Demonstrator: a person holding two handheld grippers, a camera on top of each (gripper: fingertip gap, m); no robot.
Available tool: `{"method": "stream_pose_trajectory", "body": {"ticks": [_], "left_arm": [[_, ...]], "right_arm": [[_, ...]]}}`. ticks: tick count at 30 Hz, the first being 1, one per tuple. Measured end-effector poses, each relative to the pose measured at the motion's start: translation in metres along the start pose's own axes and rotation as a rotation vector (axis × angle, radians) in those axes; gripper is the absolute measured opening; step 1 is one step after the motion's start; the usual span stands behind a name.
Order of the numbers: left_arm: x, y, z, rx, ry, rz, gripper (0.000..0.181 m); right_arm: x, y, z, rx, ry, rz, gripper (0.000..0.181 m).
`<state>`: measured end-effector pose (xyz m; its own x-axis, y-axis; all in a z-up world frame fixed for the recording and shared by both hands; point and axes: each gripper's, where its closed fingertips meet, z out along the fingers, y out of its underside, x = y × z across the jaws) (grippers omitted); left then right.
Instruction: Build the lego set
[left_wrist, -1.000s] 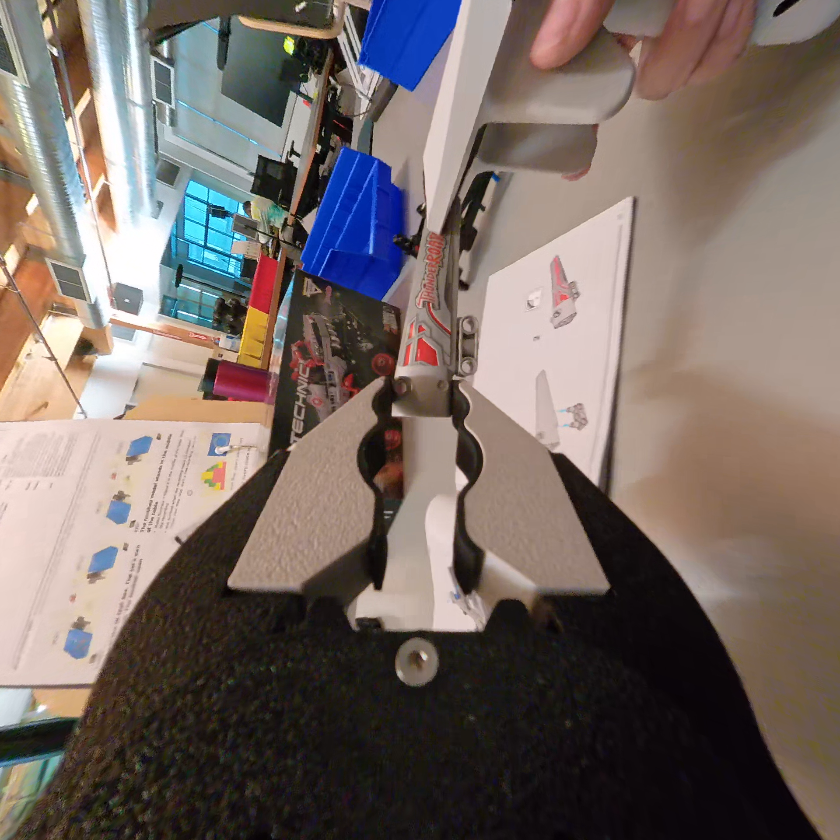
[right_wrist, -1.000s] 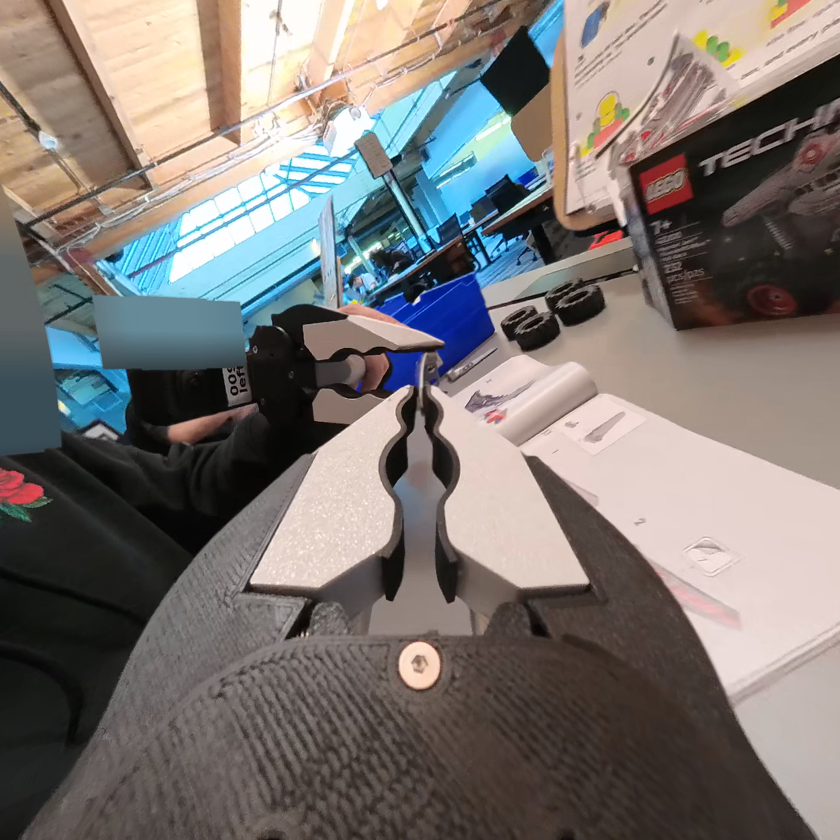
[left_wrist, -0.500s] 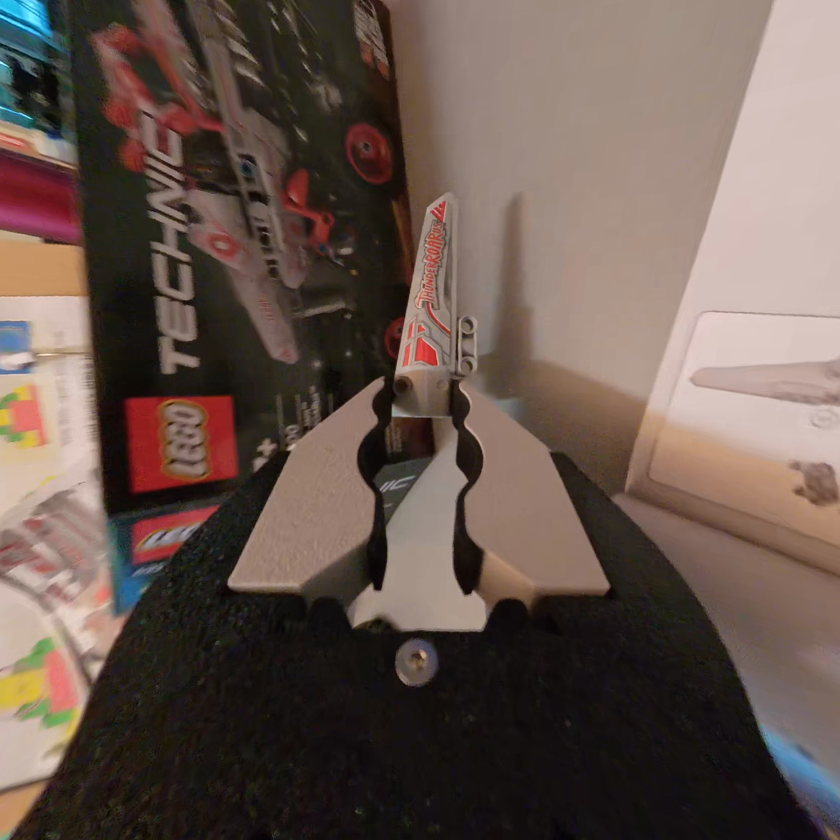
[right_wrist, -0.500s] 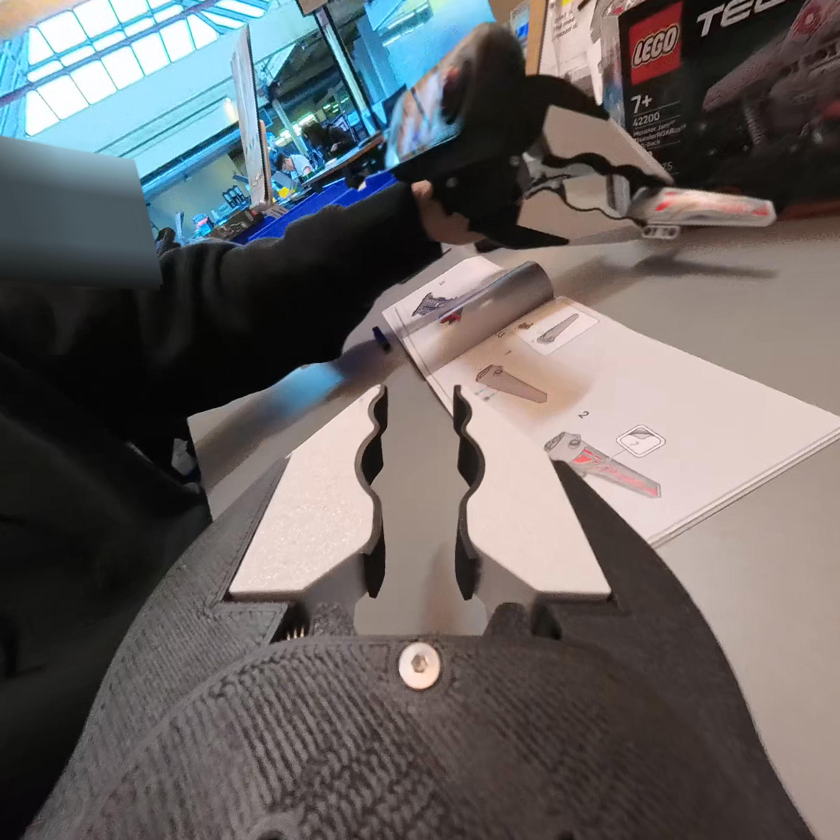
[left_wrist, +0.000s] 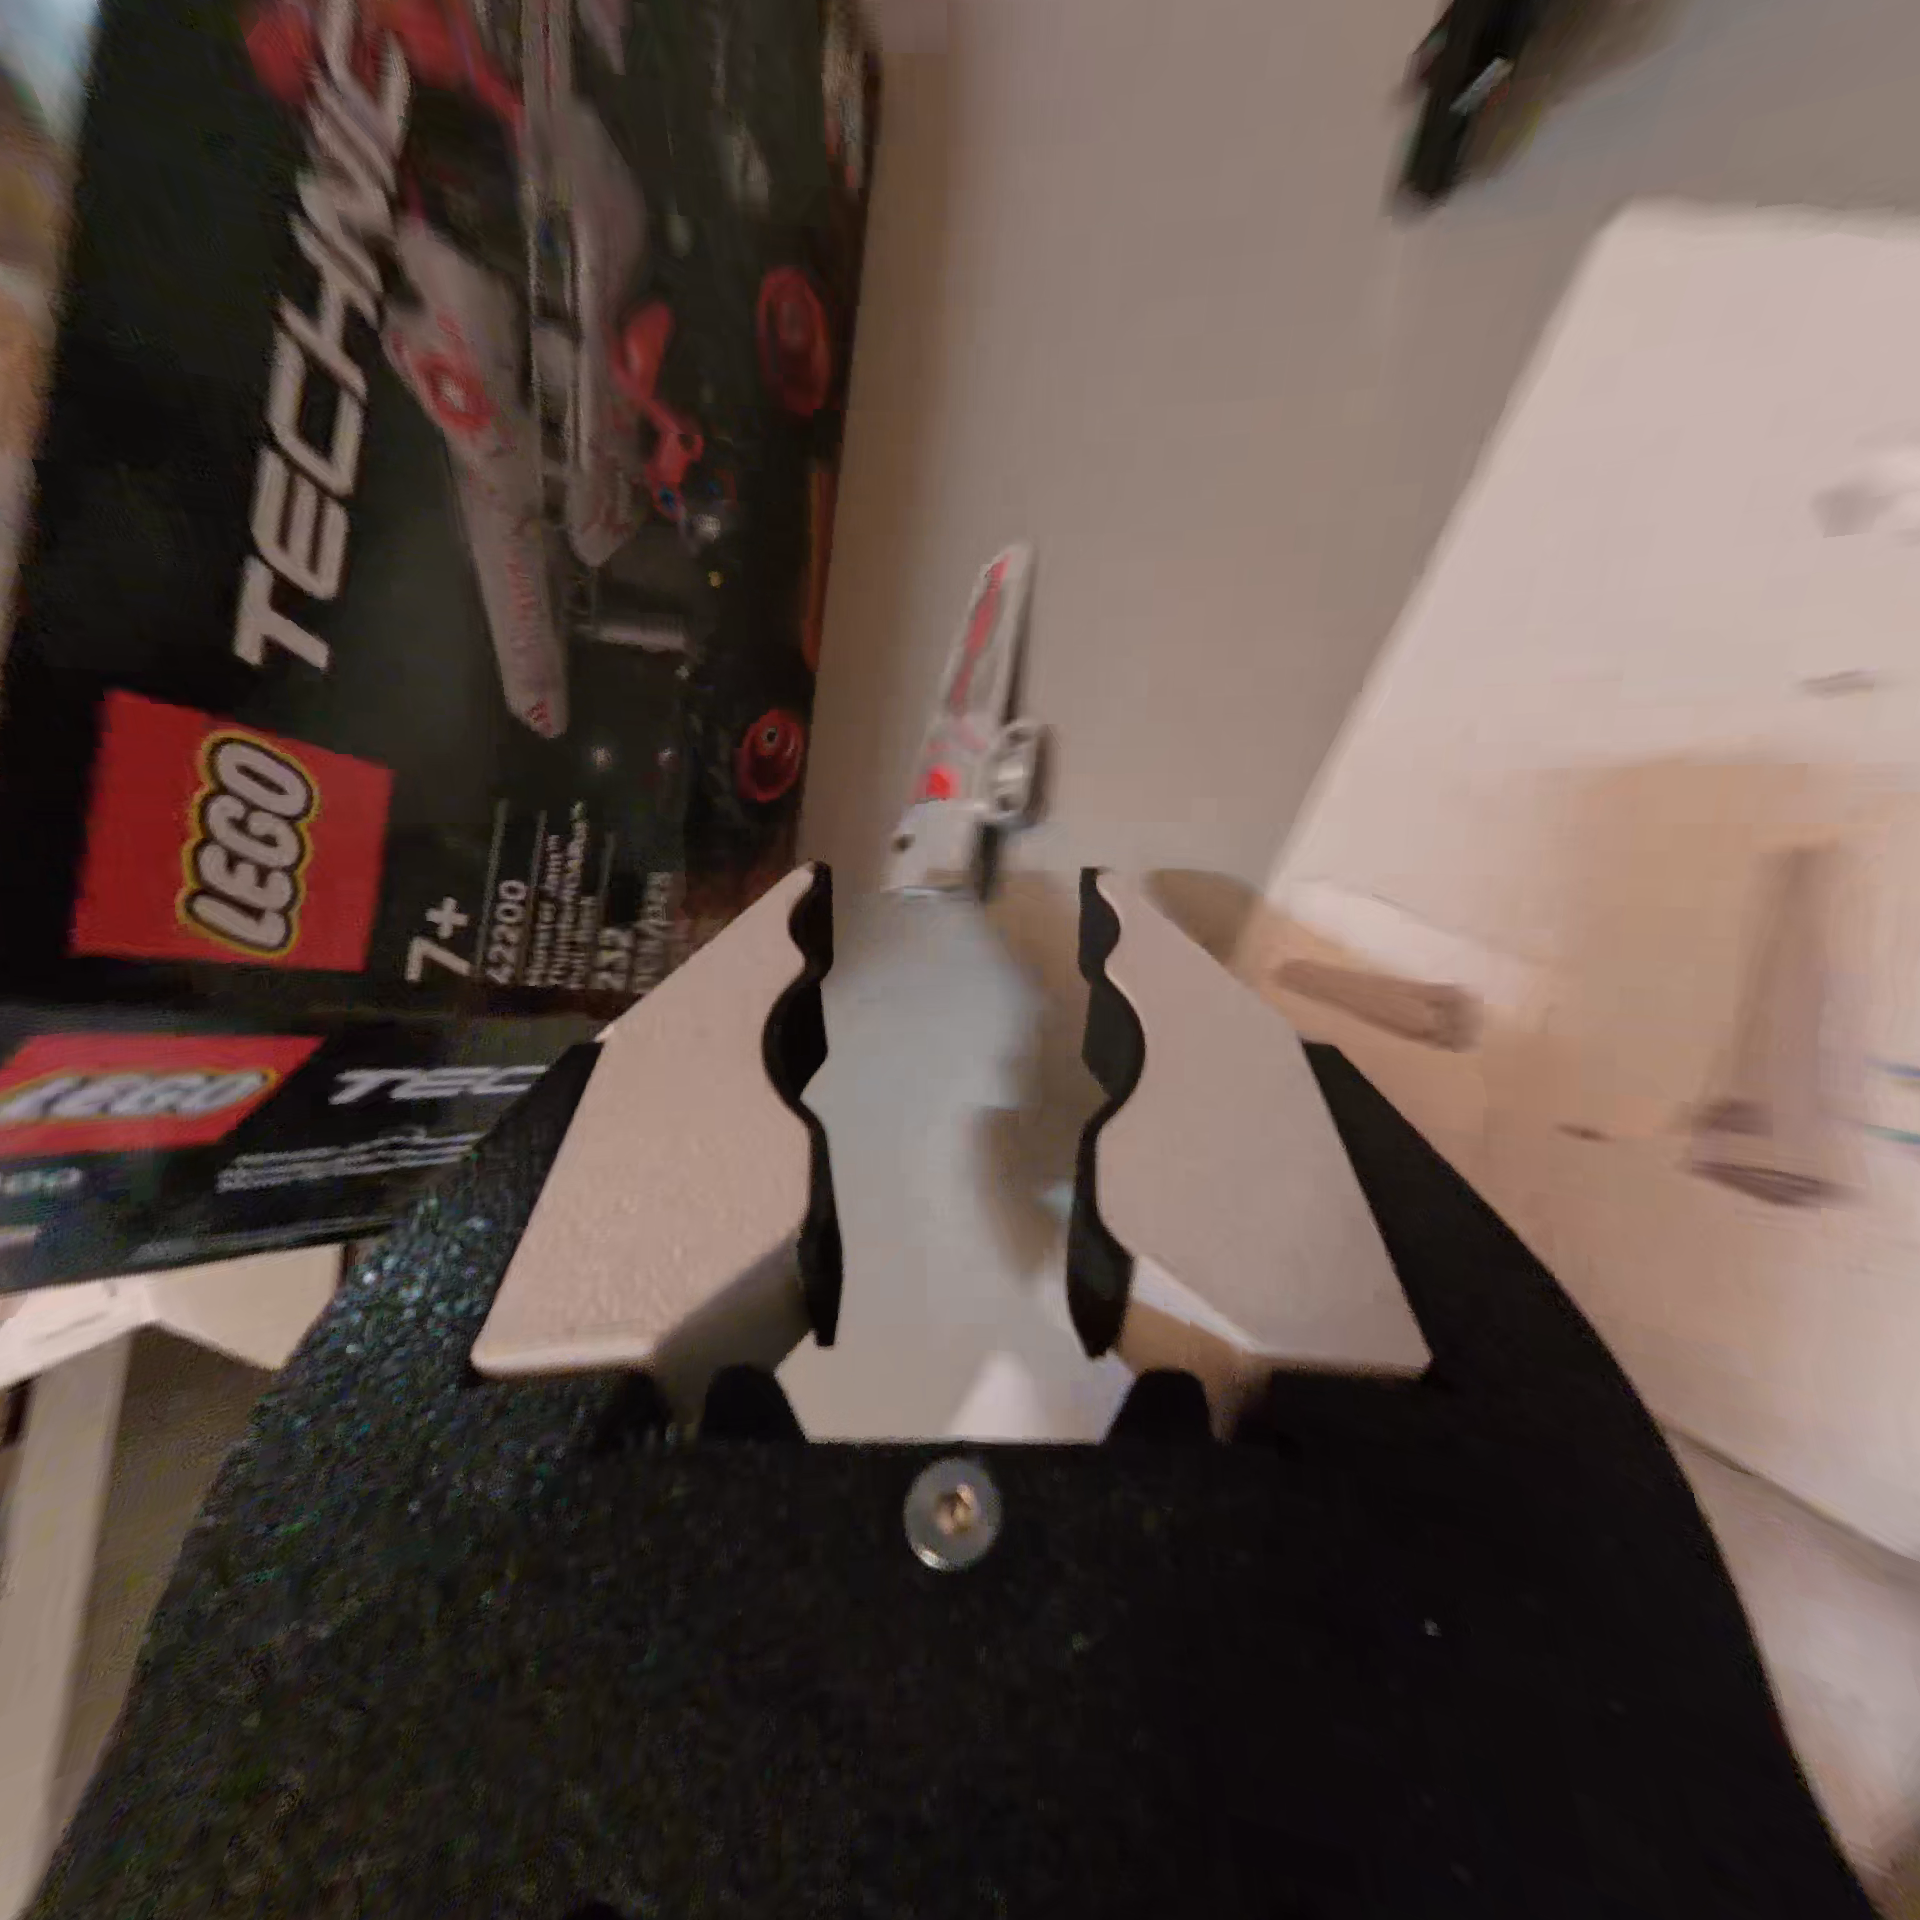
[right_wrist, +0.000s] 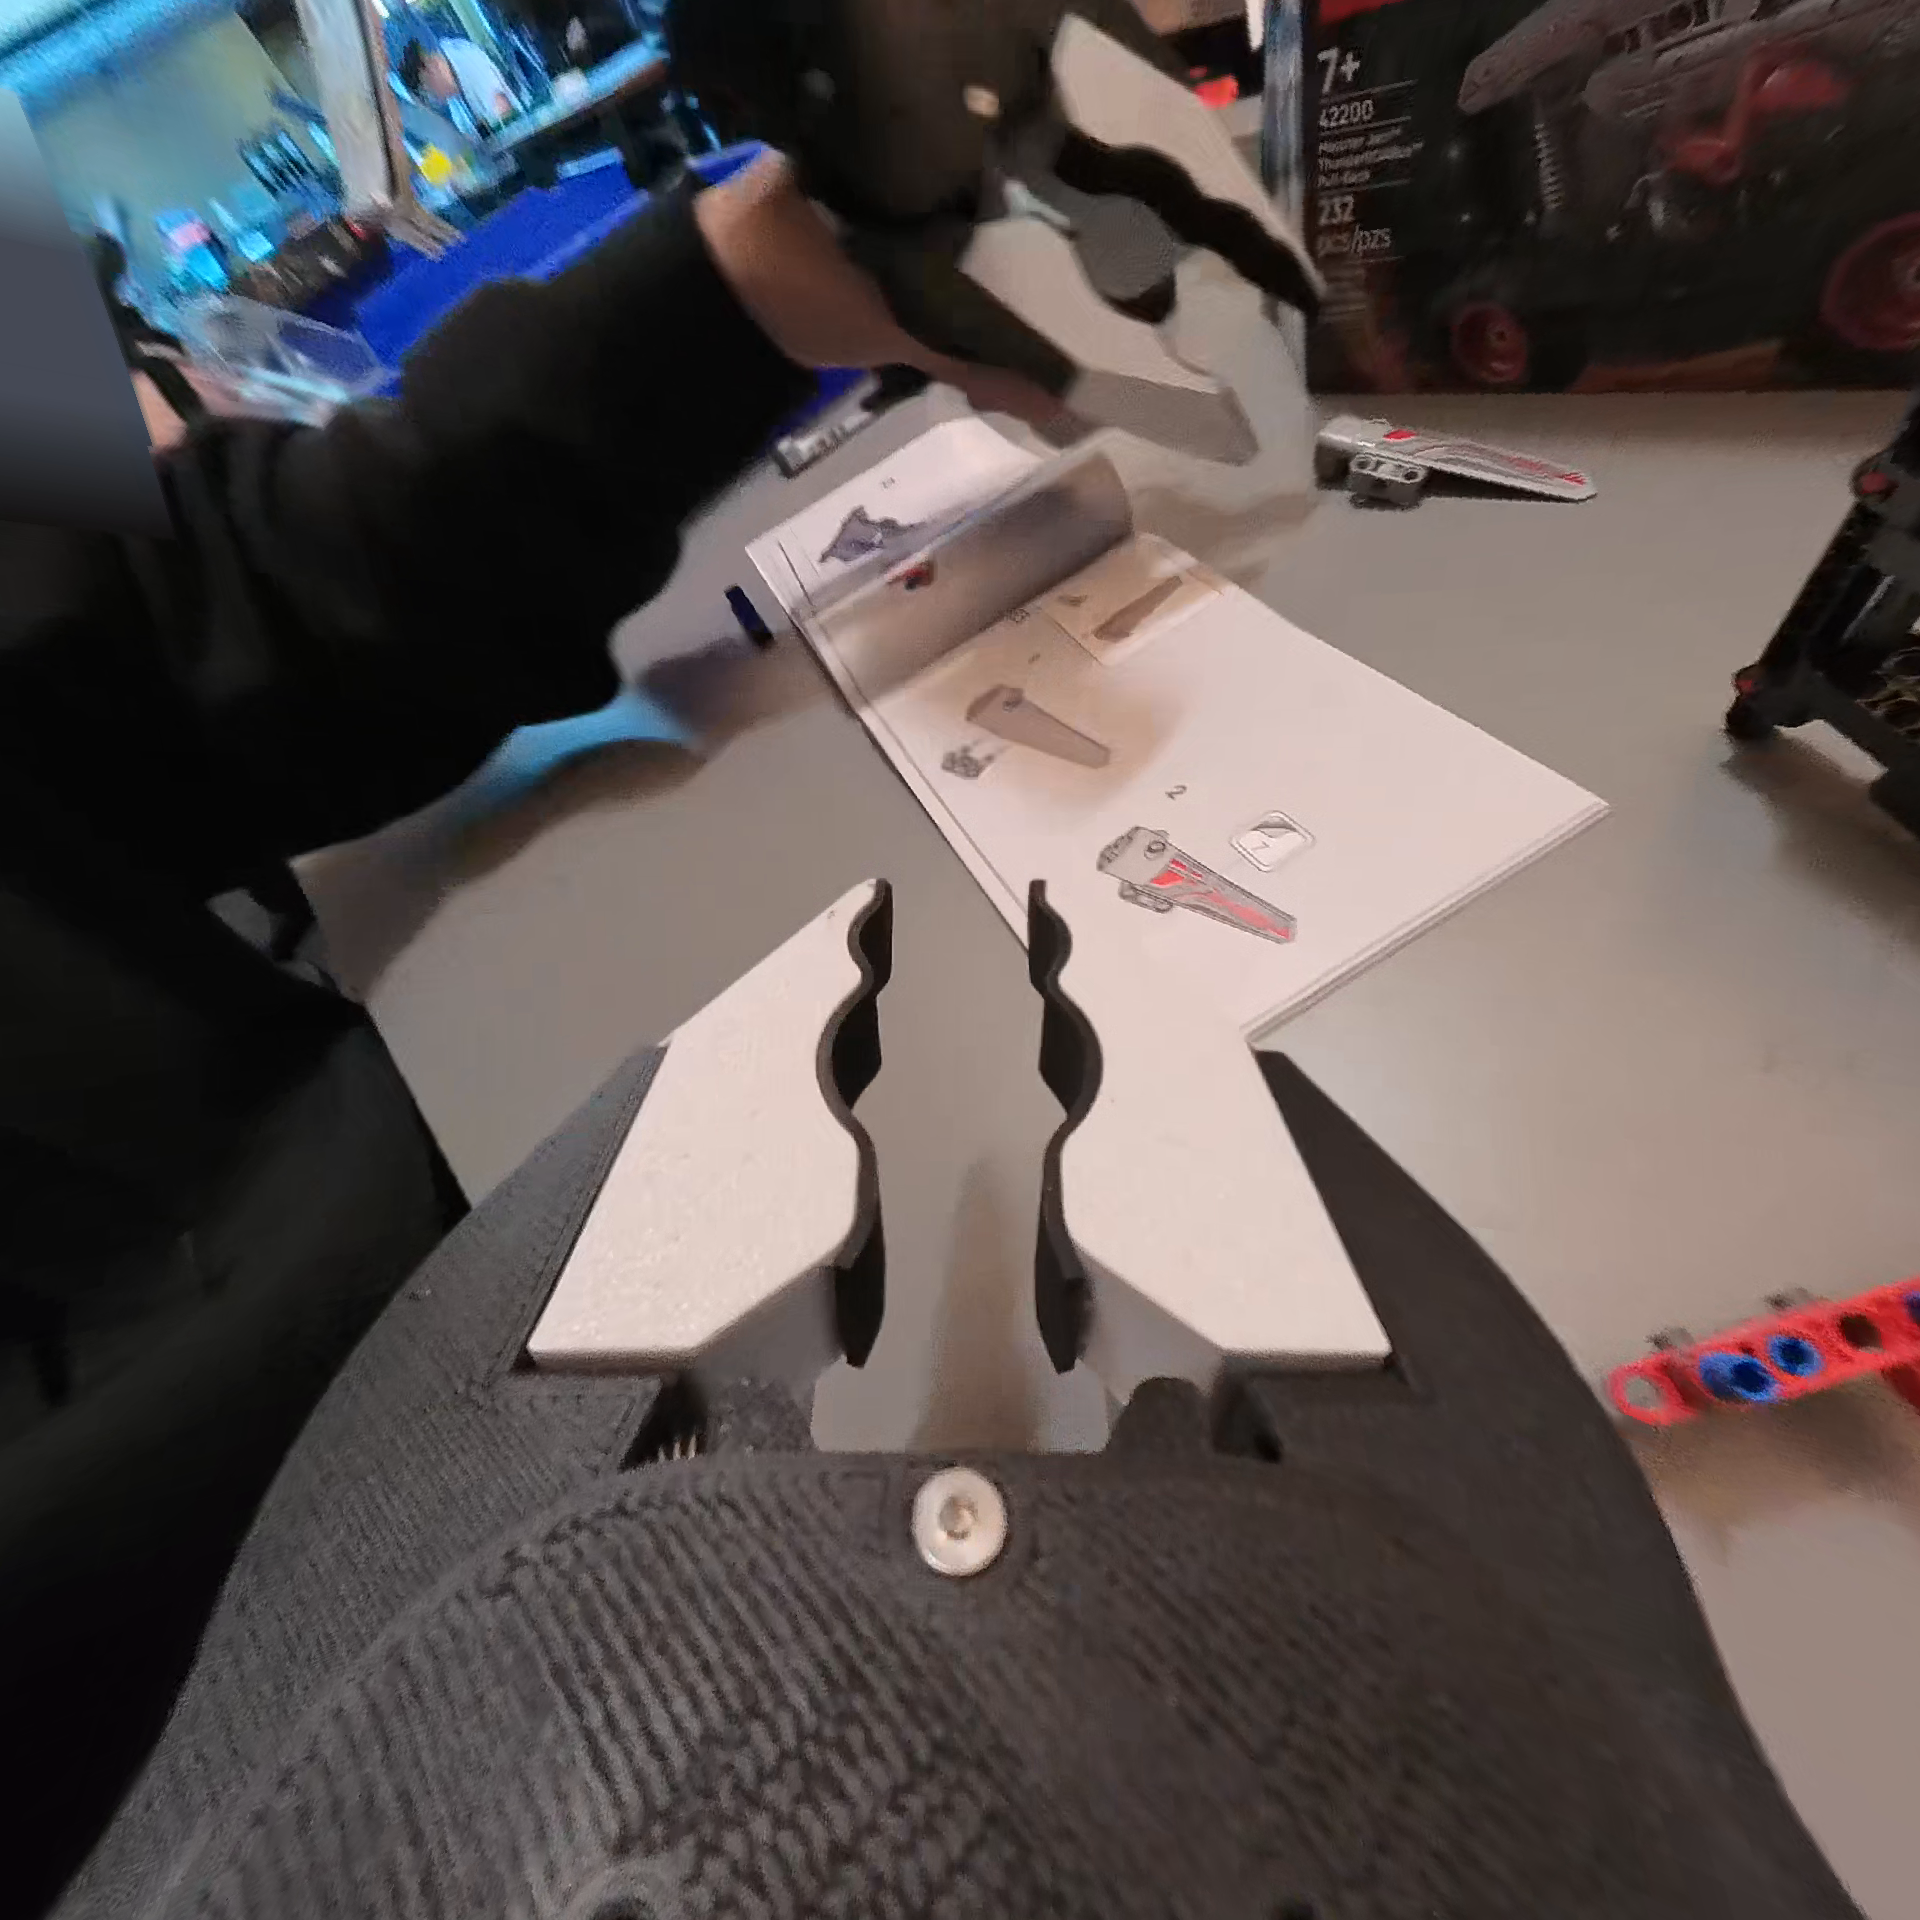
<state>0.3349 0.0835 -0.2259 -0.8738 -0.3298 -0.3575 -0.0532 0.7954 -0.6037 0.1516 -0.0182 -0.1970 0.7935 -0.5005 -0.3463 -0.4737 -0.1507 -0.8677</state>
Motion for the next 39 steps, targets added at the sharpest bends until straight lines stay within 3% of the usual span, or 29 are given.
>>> {"method": "stream_pose_trajectory", "body": {"ticks": [3,5,8,9,16,22,33,36,39], "left_arm": [[0.079,-0.021,-0.037,0.126,0.233,0.007,0.041],[0.129,-0.007,-0.045,0.071,0.381,0.058,0.037],[0.159,0.020,-0.047,-0.034,0.410,0.108,0.040],[0.163,0.021,-0.048,-0.029,0.412,0.085,0.032],[0.165,0.025,-0.051,0.005,0.404,-0.002,0.001],[0.161,0.027,-0.055,0.065,0.347,0.011,0.000],[0.131,0.023,-0.078,0.197,0.214,-0.079,0.000],[0.132,0.025,-0.078,0.201,0.219,-0.087,0.000],[0.132,0.025,-0.076,0.204,0.223,-0.096,0.000]], "right_arm": [[0.002,0.006,0.000,-0.055,0.043,-0.062,0.025],[0.001,0.011,0.005,-0.094,0.050,-0.085,0.027],[0.001,0.019,0.013,-0.151,0.068,-0.106,0.029],[0.000,0.023,0.015,-0.177,0.074,-0.120,0.030],[0.012,0.038,0.008,-0.379,0.220,-0.293,0.042],[0.020,0.044,0.004,-0.517,0.261,-0.464,0.048],[0.010,0.034,0.034,-0.522,0.139,-0.532,0.049],[0.015,0.031,0.036,-0.538,0.168,-0.577,0.046],[0.016,0.029,0.036,-0.535,0.158,-0.599,0.031]]}}
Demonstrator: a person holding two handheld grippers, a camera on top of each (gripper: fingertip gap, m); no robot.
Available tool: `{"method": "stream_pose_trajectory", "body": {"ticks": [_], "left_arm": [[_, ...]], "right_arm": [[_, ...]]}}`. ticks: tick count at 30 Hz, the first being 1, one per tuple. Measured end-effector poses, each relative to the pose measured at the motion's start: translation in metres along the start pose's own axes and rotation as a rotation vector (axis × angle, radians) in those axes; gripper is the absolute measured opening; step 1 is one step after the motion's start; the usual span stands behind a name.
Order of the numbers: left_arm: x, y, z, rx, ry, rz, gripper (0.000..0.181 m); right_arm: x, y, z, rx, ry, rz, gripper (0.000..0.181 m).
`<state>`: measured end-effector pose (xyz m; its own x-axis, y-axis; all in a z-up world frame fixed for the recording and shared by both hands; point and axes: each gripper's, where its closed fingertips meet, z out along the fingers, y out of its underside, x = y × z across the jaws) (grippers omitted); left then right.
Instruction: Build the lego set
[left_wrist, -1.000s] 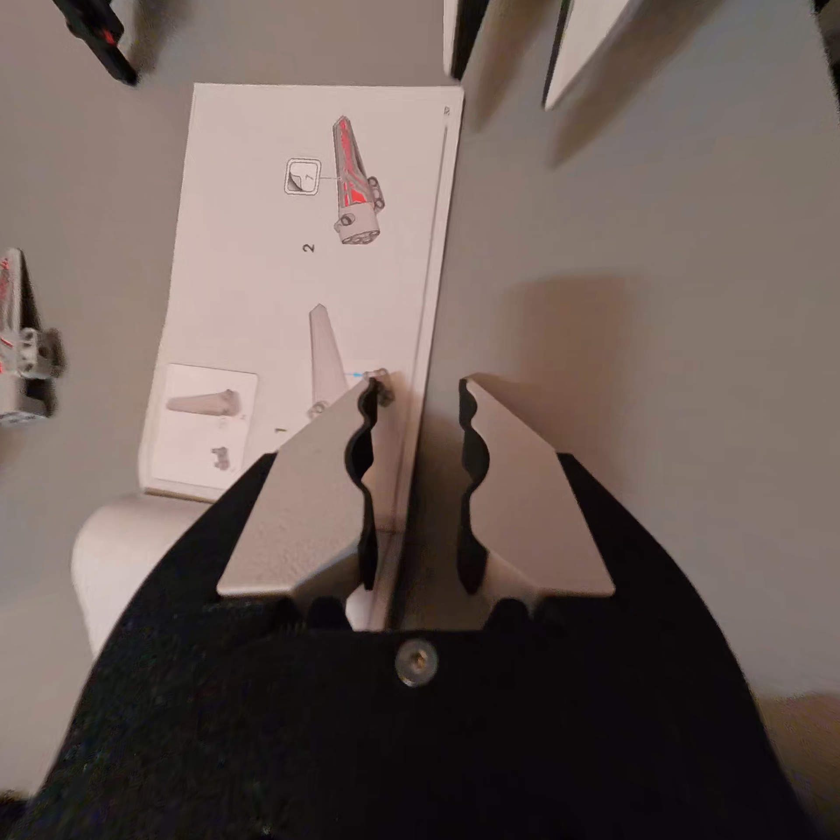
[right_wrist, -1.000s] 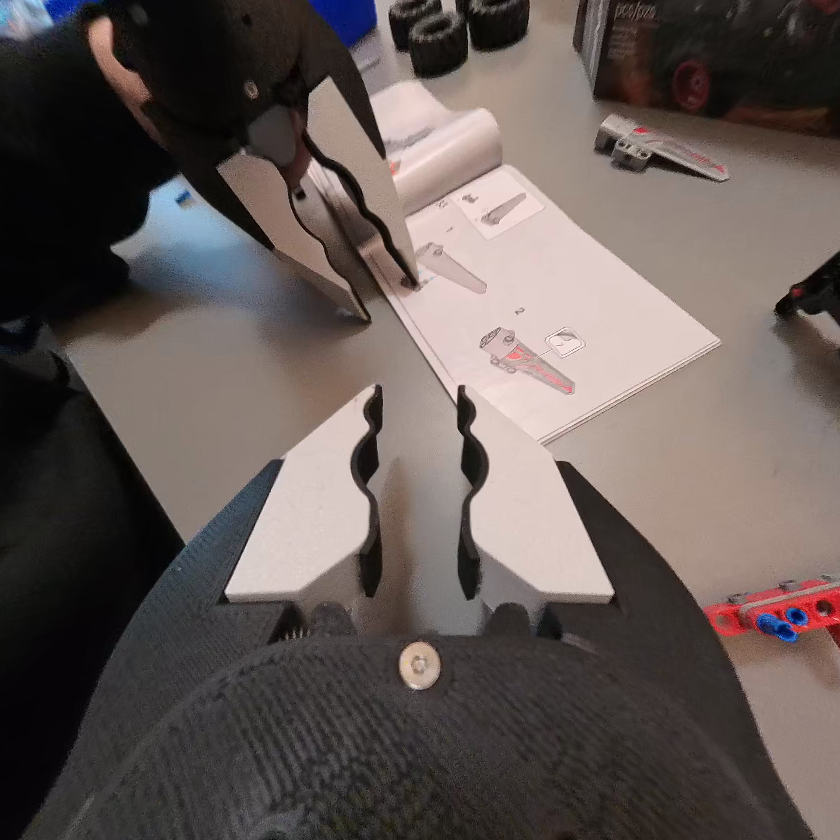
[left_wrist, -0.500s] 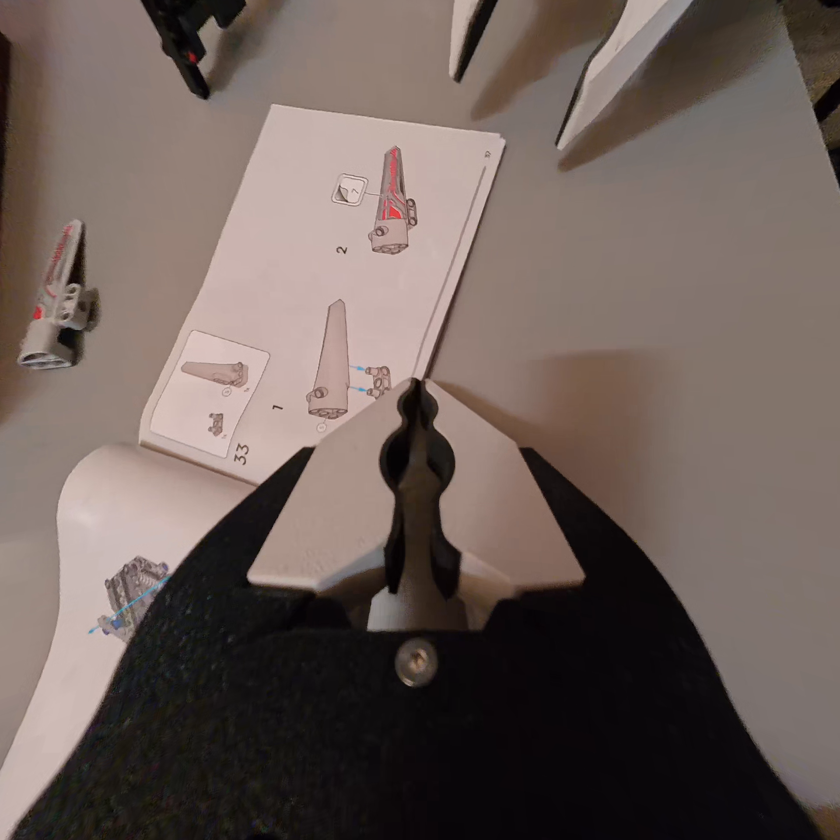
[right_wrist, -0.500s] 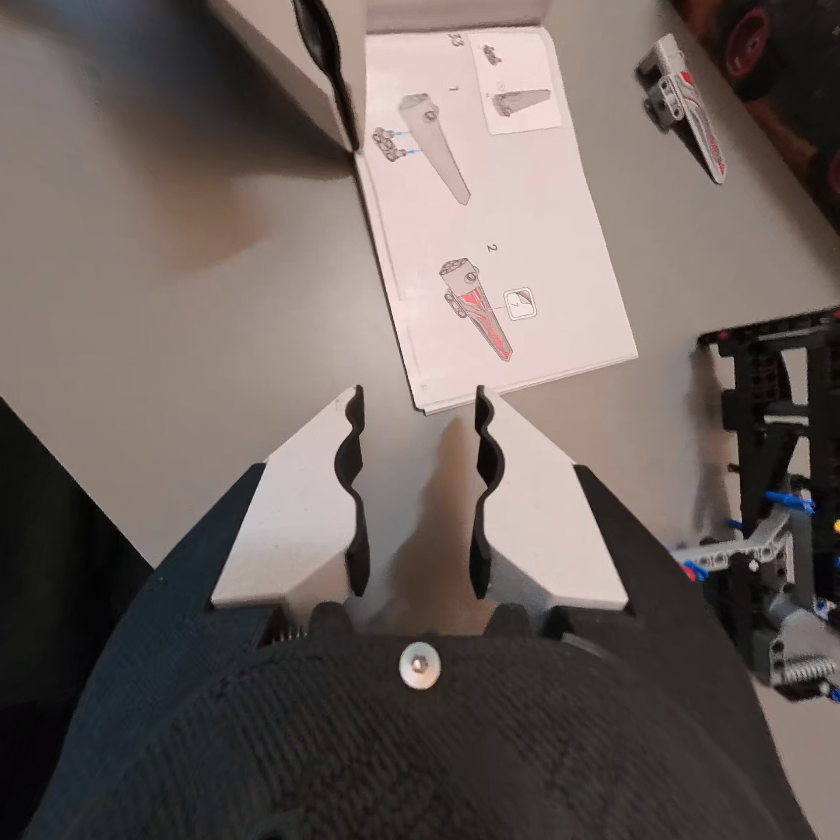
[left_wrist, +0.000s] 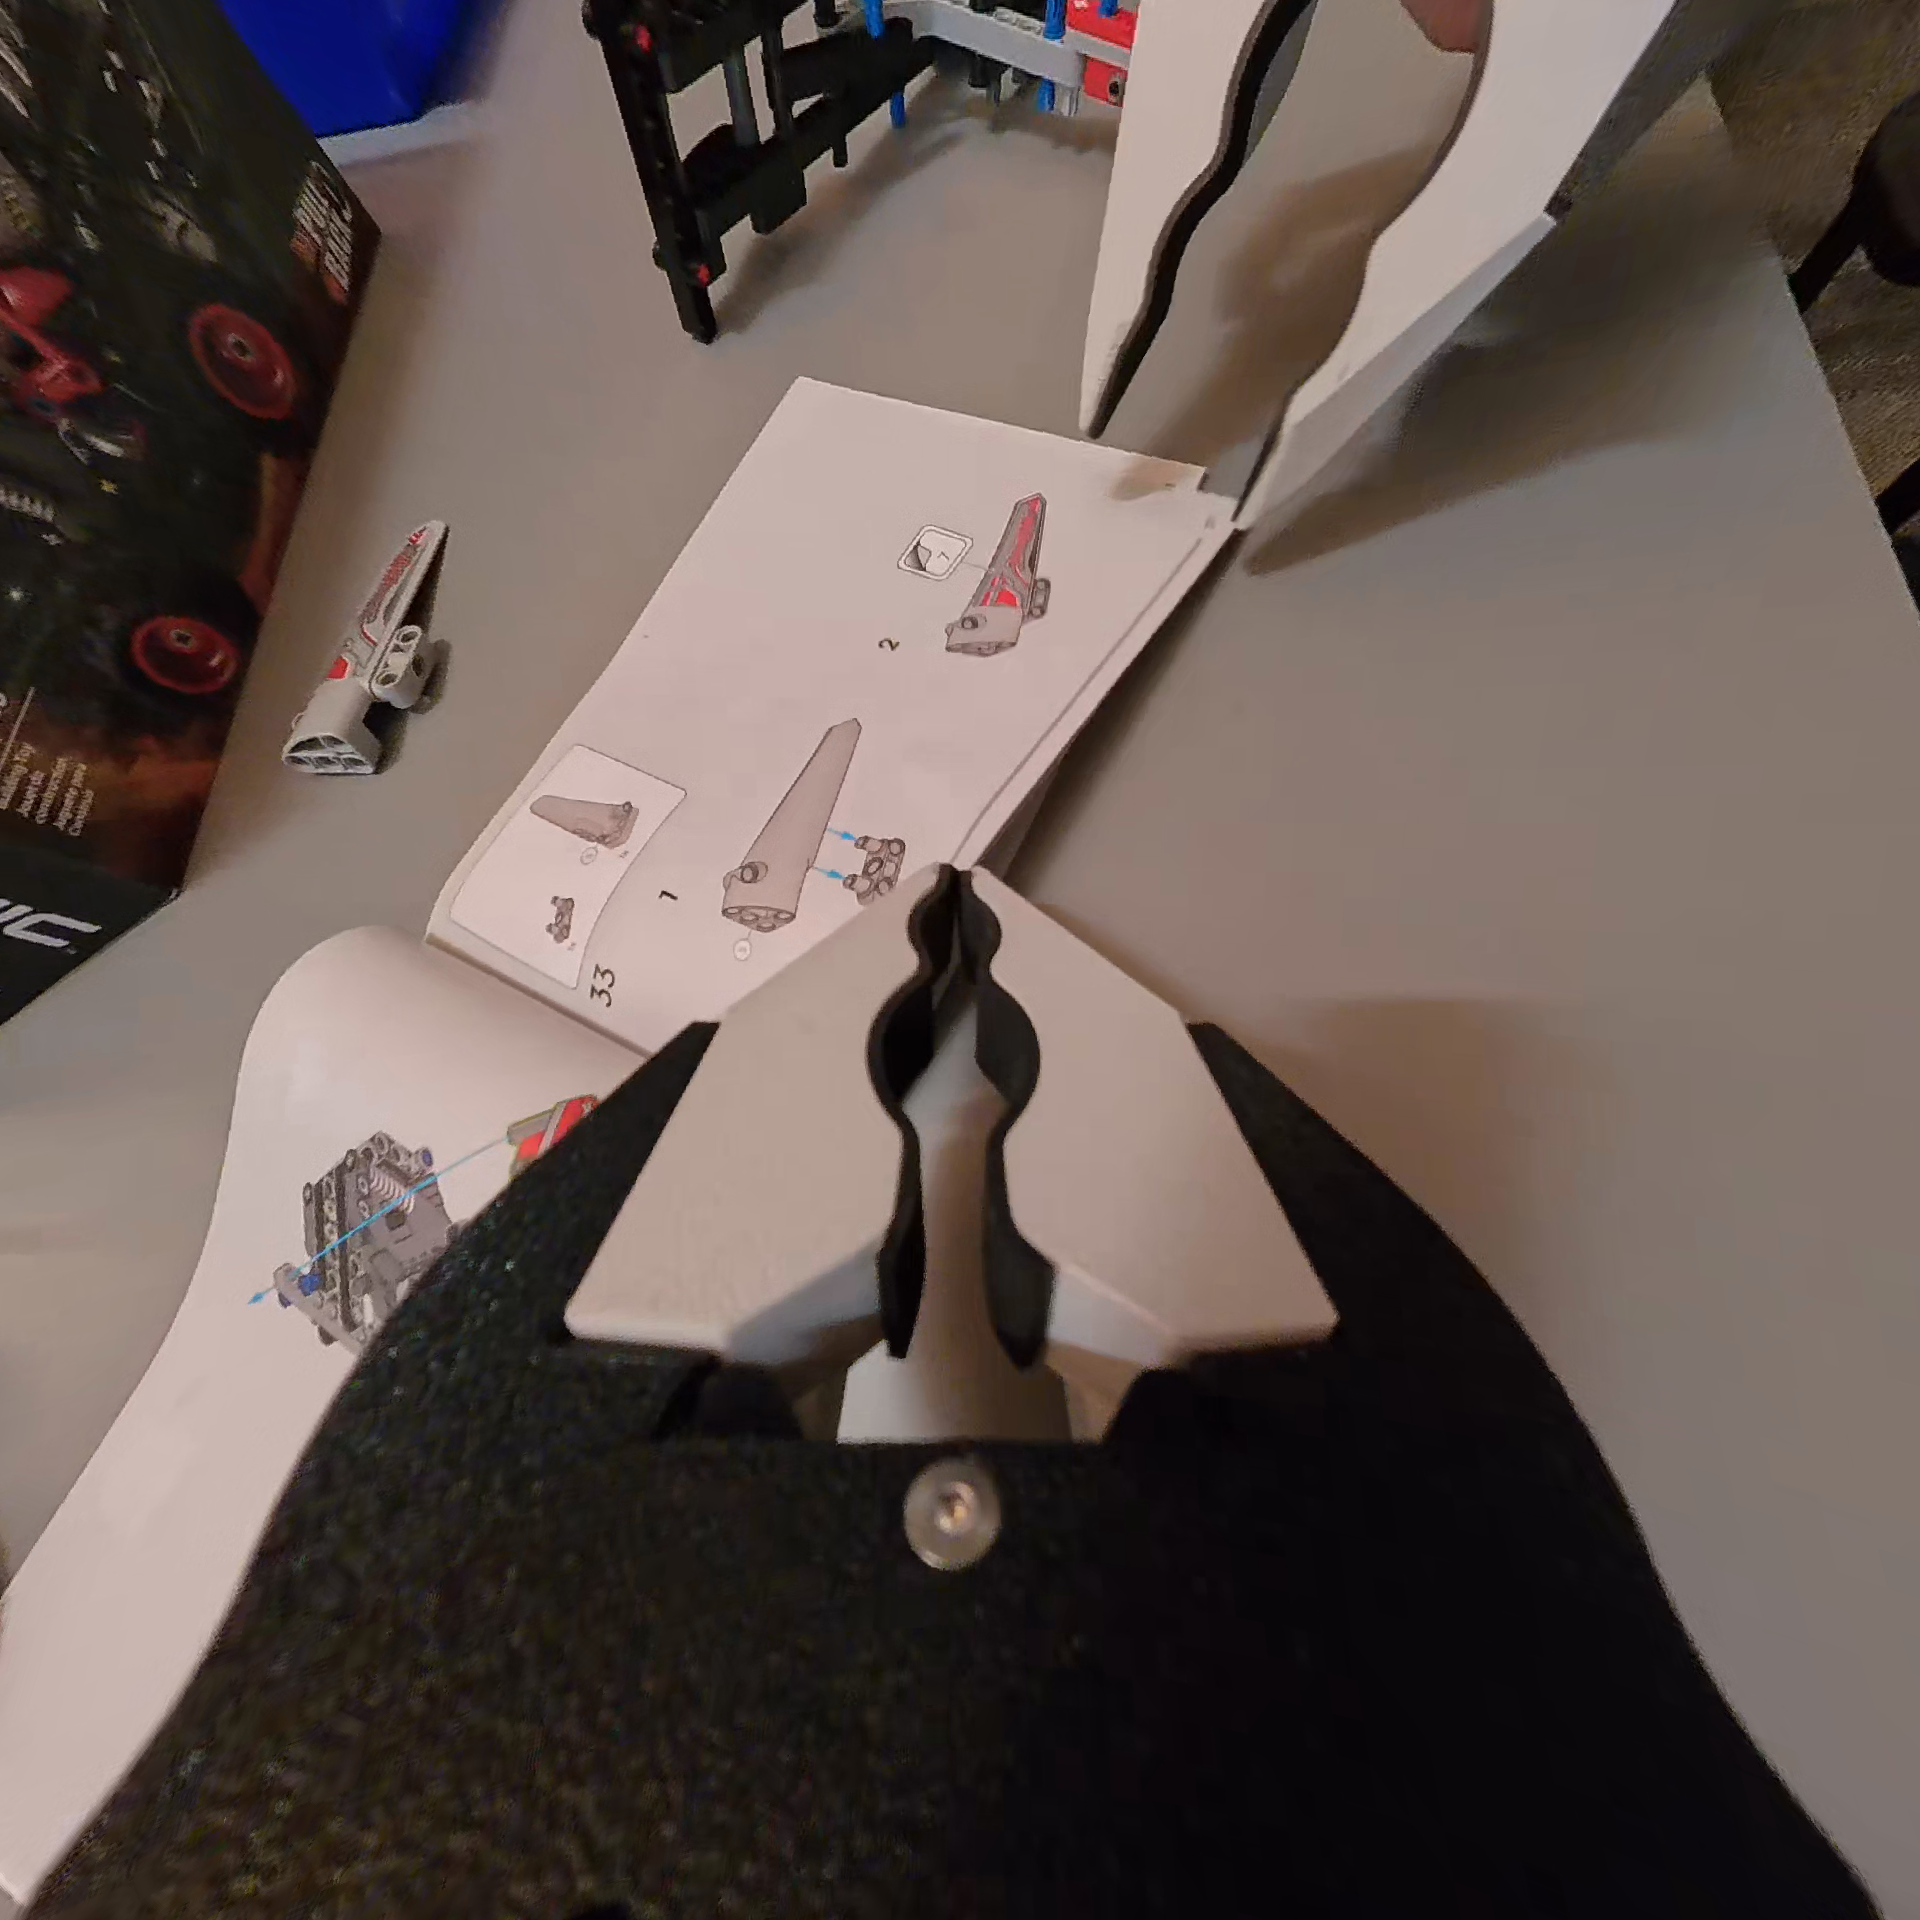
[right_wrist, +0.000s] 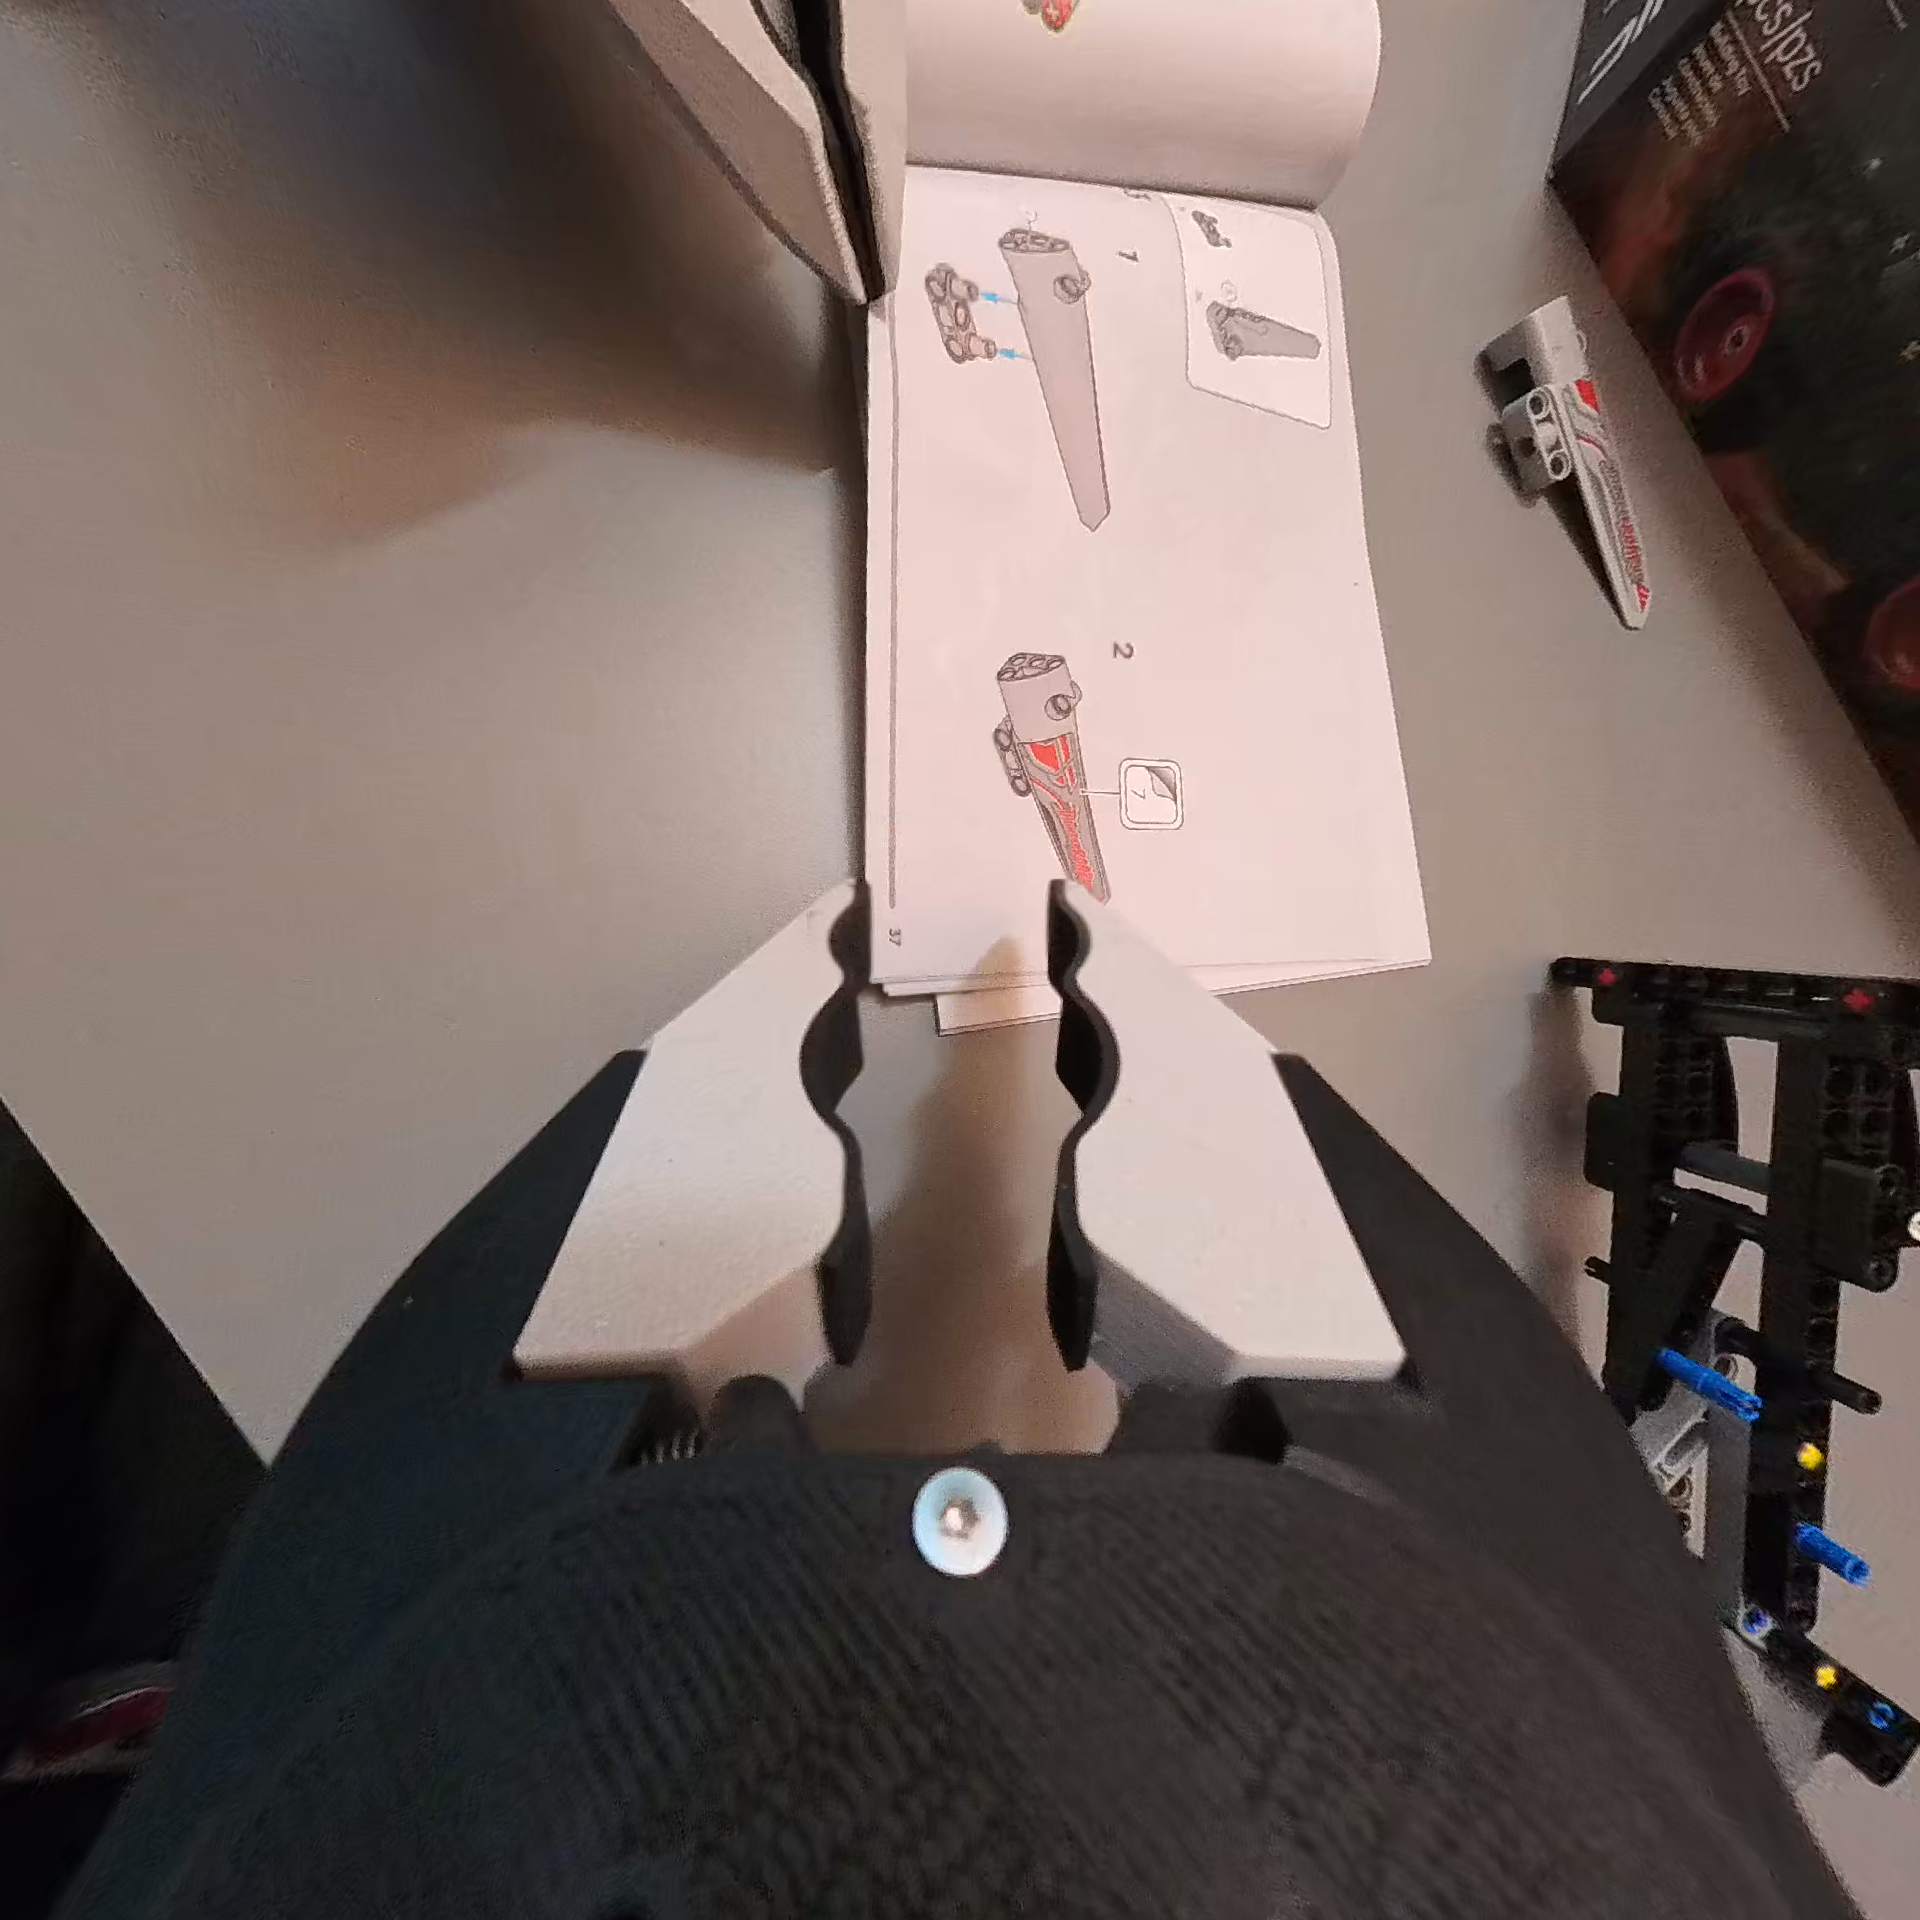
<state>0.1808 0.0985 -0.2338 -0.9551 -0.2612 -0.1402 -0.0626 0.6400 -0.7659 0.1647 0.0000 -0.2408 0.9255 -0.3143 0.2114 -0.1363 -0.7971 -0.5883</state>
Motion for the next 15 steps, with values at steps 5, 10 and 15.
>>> {"method": "stream_pose_trajectory", "body": {"ticks": [5,10,15], "left_arm": [[0.000,0.001,0.000,-0.005,-0.012,0.007,0.000],[0.002,0.007,0.000,-0.027,0.005,0.006,0.000],[0.000,0.014,-0.003,-0.053,0.008,-0.001,0.000]], "right_arm": [[-0.002,0.005,0.001,-0.024,-0.009,-0.039,0.033],[-0.013,0.008,0.010,-0.033,-0.069,-0.033,0.034],[-0.017,0.010,0.011,-0.033,-0.089,-0.048,0.026]]}}
